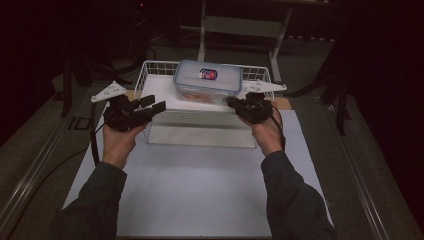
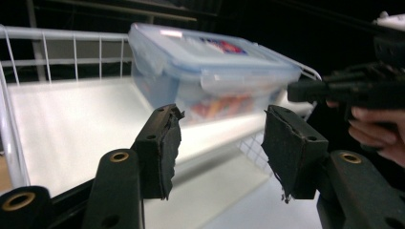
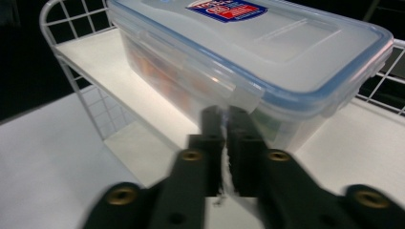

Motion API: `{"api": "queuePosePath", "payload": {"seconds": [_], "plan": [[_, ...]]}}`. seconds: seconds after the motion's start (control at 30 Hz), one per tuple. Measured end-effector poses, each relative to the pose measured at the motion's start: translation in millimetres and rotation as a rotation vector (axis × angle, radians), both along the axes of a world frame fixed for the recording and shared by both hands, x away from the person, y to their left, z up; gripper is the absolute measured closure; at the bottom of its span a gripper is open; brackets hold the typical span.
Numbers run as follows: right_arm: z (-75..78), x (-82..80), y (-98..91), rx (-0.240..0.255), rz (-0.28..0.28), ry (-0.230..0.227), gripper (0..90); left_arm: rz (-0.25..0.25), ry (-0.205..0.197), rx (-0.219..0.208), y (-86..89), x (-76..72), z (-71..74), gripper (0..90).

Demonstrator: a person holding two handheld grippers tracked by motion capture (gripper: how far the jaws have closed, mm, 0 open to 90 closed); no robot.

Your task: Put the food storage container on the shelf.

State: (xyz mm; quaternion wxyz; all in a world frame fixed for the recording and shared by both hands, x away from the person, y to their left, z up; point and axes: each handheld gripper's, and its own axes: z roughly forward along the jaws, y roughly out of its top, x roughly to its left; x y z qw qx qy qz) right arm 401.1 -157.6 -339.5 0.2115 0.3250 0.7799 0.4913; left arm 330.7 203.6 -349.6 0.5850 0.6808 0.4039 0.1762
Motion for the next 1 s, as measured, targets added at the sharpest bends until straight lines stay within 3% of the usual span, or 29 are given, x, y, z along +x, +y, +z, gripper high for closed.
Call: {"api": "queuePosePath", "payload": {"seconds": [0.03, 0.13, 0.2, 0.23, 0.3, 0.37, 0.43, 0.67, 0.83, 1.0], "plan": [[-2.0, -3.4, -3.4, -0.004, 0.014, 0.004, 73.9, 0.000, -0.001, 0.012, 1.2, -3.4, -1.7, 44.6], [-5.4, -9.8, -9.0, -0.037, 0.034, 0.007, 63.7, -0.001, 0.003, 0.068, 4.7, -13.4, -6.8, 43.0], [-6.4, -12.4, -11.2, -0.042, 0.038, 0.011, 60.8, -0.004, 0.006, 0.088, 6.0, -17.0, -8.7, 41.7], [-7.4, -15.2, -13.3, -0.050, 0.044, 0.011, 57.9, -0.007, 0.007, 0.118, 7.9, -22.3, -11.6, 41.7], [-11.8, -27.2, -18.9, -0.094, 0.053, 0.016, 48.3, -0.015, 0.024, 0.149, 11.7, -30.7, -17.5, 38.9], [-12.9, -29.8, -20.3, -0.100, 0.062, 0.019, 48.3, -0.015, 0.024, 0.149, 11.7, -30.7, -17.5, 37.9], [-16.9, -39.1, -24.7, -0.106, 0.079, 0.042, 41.0, -0.020, 0.040, 0.218, 13.9, -40.3, -25.9, 34.7], [-30.5, -68.1, -37.5, -0.107, 0.093, 0.045, 25.8, -0.013, 0.055, 0.268, 20.0, -56.8, -40.3, 29.5], [-43.9, -84.7, -51.5, -0.090, 0.058, 0.054, 19.6, -0.005, 0.066, 0.311, 25.3, -71.1, -54.9, 28.0], [-55.1, -95.0, -65.9, -0.050, 0.014, 0.081, 16.5, -0.012, 0.082, 0.313, 31.6, -86.6, -70.9, 27.9]]}}
